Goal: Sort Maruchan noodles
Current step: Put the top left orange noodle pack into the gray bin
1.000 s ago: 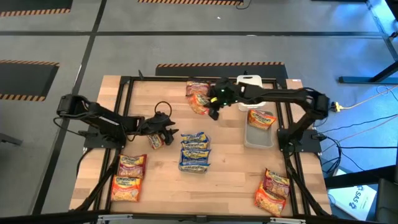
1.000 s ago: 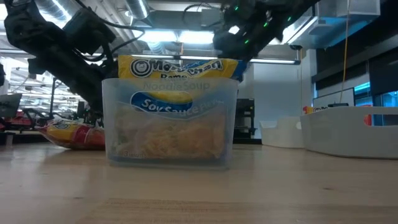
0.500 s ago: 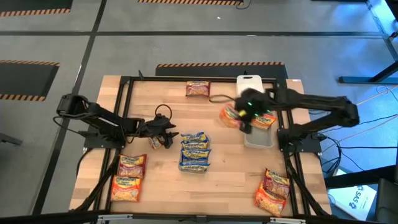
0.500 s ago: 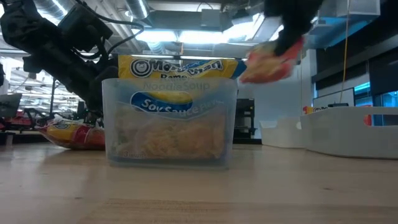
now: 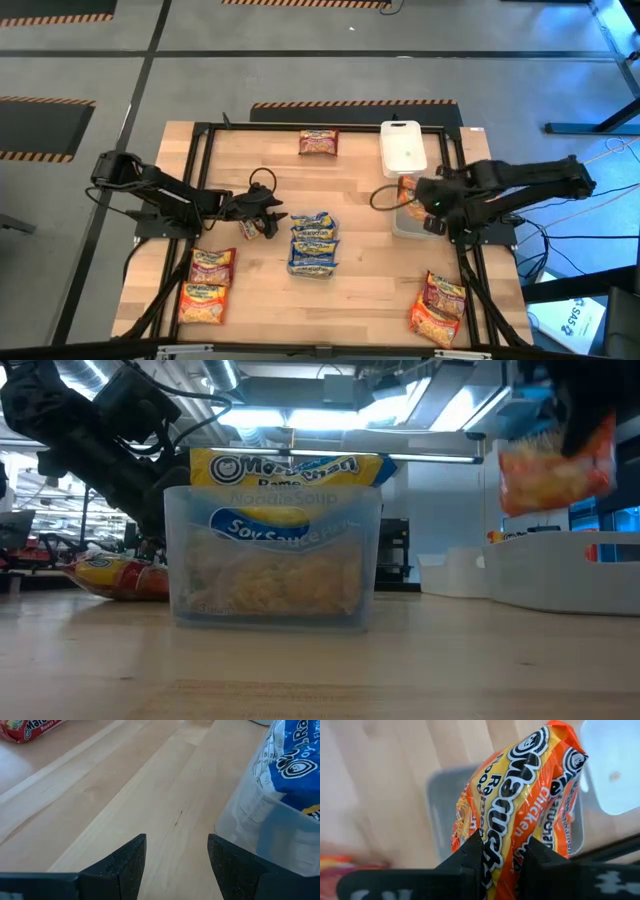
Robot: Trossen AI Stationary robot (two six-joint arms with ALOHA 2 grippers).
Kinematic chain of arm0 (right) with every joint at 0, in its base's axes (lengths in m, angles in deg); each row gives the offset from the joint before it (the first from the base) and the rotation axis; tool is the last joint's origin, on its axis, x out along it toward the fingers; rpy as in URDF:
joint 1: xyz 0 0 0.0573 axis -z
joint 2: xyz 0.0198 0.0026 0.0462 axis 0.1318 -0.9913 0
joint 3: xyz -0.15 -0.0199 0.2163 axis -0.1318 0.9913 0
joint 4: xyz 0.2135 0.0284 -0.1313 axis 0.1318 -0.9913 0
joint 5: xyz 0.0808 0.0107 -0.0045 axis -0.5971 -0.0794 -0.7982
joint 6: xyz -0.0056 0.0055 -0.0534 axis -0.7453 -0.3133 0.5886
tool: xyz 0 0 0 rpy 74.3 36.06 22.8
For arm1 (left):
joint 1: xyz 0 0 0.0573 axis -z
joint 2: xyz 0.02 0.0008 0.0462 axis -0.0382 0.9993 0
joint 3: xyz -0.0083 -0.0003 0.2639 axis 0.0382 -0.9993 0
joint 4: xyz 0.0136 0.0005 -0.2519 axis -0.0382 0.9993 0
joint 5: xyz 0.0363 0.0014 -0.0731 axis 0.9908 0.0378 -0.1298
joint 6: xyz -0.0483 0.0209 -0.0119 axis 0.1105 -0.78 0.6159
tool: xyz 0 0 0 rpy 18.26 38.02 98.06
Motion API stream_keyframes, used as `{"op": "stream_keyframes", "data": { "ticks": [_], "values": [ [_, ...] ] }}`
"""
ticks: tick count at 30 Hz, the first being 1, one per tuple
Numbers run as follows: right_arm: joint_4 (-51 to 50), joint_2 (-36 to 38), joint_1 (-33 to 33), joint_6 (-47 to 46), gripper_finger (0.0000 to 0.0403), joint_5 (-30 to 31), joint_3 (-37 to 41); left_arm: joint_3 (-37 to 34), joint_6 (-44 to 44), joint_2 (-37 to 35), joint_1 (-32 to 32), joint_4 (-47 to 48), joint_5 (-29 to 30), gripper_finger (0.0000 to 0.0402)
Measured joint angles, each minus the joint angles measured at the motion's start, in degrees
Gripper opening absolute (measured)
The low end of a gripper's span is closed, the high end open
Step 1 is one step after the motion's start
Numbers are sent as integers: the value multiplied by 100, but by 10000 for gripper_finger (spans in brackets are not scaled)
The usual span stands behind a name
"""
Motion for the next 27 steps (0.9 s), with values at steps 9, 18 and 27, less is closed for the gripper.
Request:
{"op": "stream_keyframes", "data": {
  "ticks": [9, 18, 27],
  "values": [
    [453, -283, 7, 1154, 65, 546, 1116, 2, 30, 0, -2, -55, 0, 206],
    [1235, -476, 17, 1972, 65, 710, 1594, 2, 31, 0, -2, -121, 0, 206],
    [1466, -777, 752, 1631, 65, 263, 1618, 4, 31, 0, -2, -142, -52, 206]
  ]
}}
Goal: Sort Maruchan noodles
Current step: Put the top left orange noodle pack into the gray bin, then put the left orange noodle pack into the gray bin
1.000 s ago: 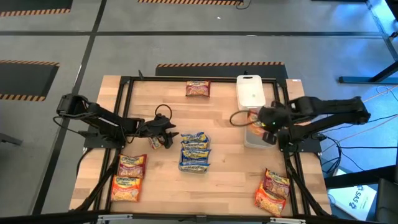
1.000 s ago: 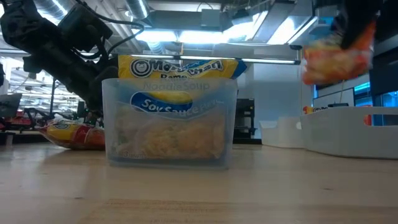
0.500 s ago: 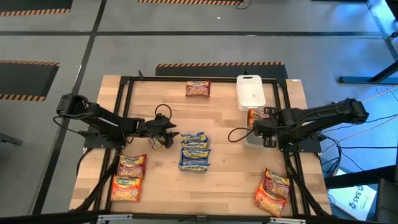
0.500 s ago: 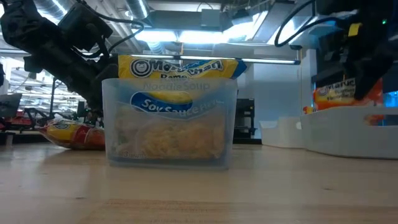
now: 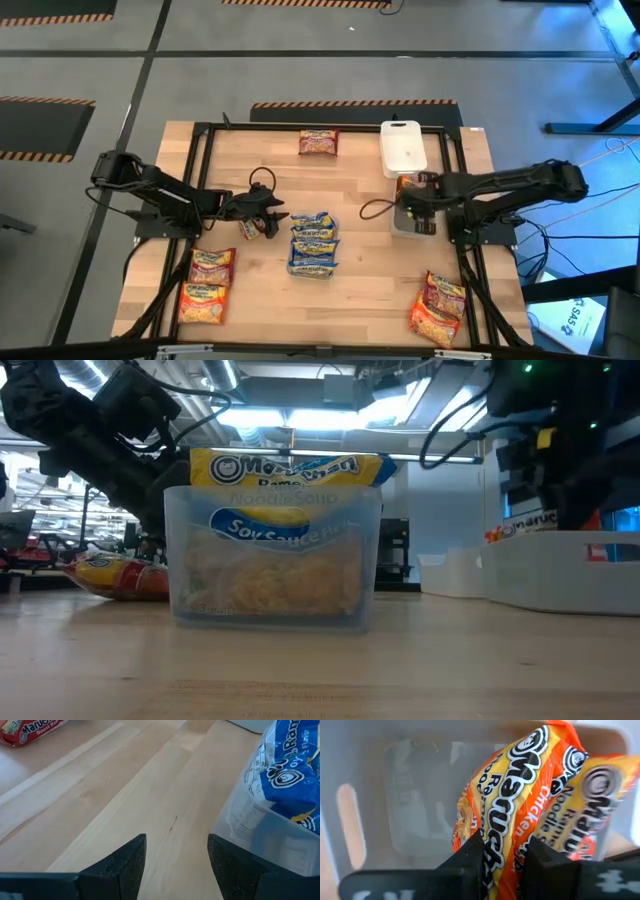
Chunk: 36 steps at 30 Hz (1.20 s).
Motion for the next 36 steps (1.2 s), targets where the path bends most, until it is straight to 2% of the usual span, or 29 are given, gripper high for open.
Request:
{"op": "stream_keyframes", "data": {
  "ticks": [10, 13, 21, 24, 28, 33, 36],
  "values": [
    [134, -281, 618, -26, 71, 17, 9, 0, 0, 0, 0, 10, -40, 206],
    [154, -316, 611, -32, 98, 22, 11, 0, -1, 0, 0, 17, -72, 206],
    [10, -310, 608, -127, 209, 25, -20, 0, -2, 0, 0, 22, -121, 206],
    [-97, -310, 608, -185, 236, 19, -151, 0, -2, 0, 0, 21, -203, 206],
    [-181, -310, 608, -220, 255, -71, -358, -2, -2, 0, 0, 21, -234, 206],
    [-154, -308, 608, -218, 259, 1, -378, -1, -2, 0, 0, 21, -234, 206],
    [-355, -310, 608, -138, 255, -368, -546, -2, -2, 0, 0, 19, -234, 206]
  ]
}}
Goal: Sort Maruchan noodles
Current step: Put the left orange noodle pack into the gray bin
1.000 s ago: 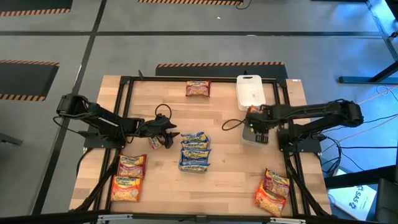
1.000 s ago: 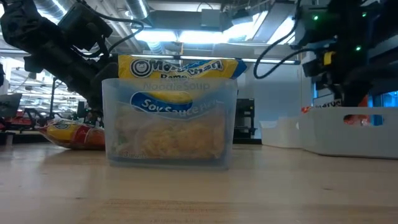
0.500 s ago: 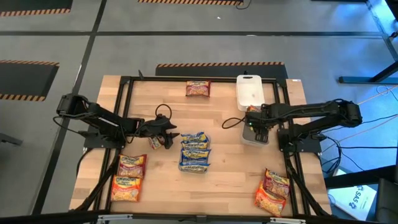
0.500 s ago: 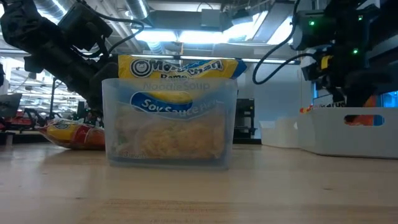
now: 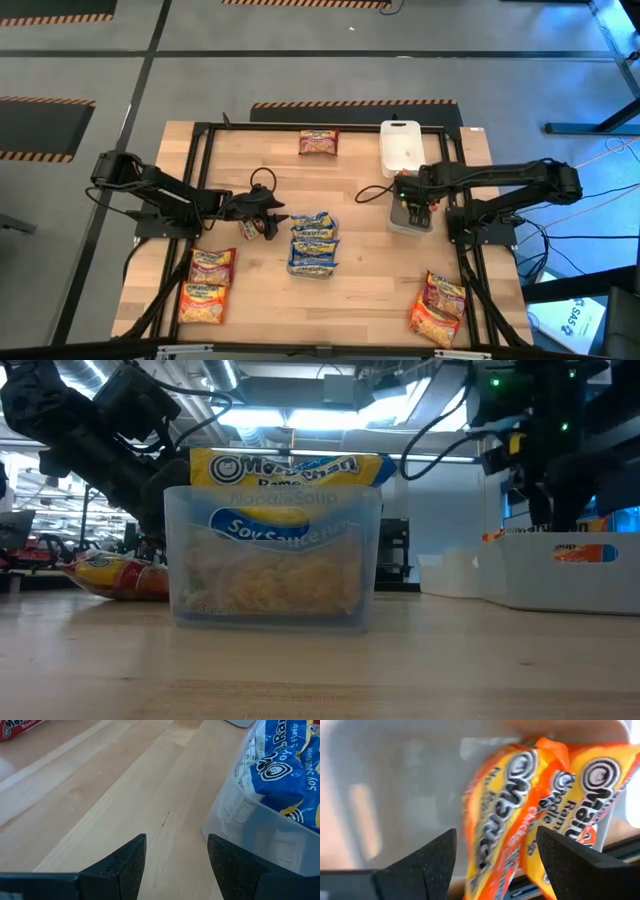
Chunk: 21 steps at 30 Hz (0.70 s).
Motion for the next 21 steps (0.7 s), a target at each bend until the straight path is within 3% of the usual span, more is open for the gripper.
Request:
{"op": "stream_keyframes", "data": {
  "ticks": [7, 10, 14, 21],
  "values": [
    [-649, 7, -3, -302, 249, -214, -997, 0, 0, 0, 0, 0, 44, 206],
    [-385, 84, -121, -531, 248, -257, -1204, 0, -1, 0, 0, -1, 46, 206],
    [878, 143, -554, -440, 248, -202, -1080, 0, -6, 0, 0, -94, 119, 206],
    [4650, 24, -1521, 310, 248, -228, -209, 21, -462, -190, -29, -75, 482, 206]
  ]
}}
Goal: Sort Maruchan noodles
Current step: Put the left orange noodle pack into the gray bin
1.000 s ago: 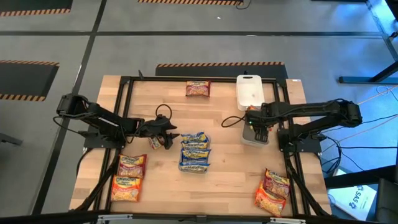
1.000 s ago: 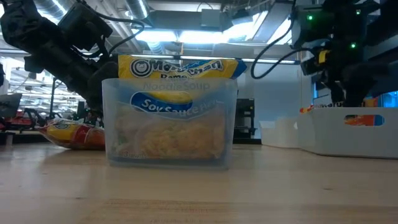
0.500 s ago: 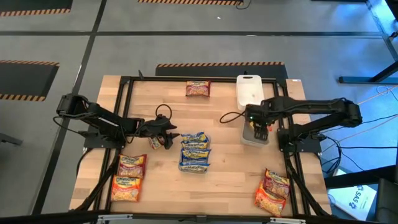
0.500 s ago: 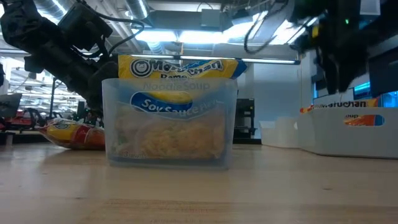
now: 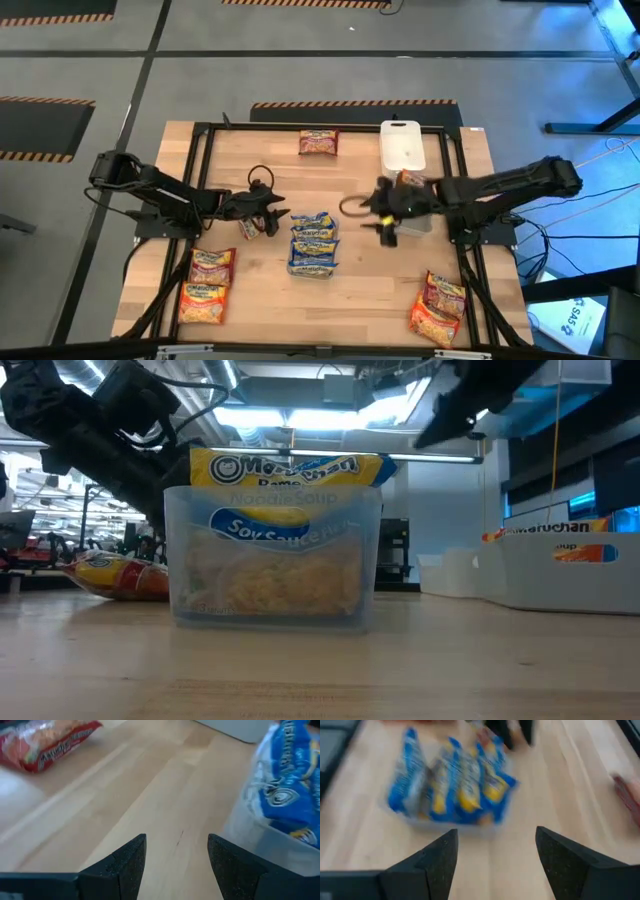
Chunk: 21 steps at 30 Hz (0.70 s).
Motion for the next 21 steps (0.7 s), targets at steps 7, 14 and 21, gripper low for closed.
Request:
{"op": "stream_keyframes", "data": {
  "ticks": [7, 14, 21],
  "values": [
    [1268, -321, -538, -221, 248, 120, 479, 486, -307, -1431, -93, 1831, -879, 206],
    [2002, -779, -701, -133, 248, 187, 505, 932, -181, -2025, -239, 2457, -2050, 206],
    [2336, -1146, -702, 41, 248, 157, 509, 1473, -27, -1931, -643, 3482, -2370, 228]
  ]
}}
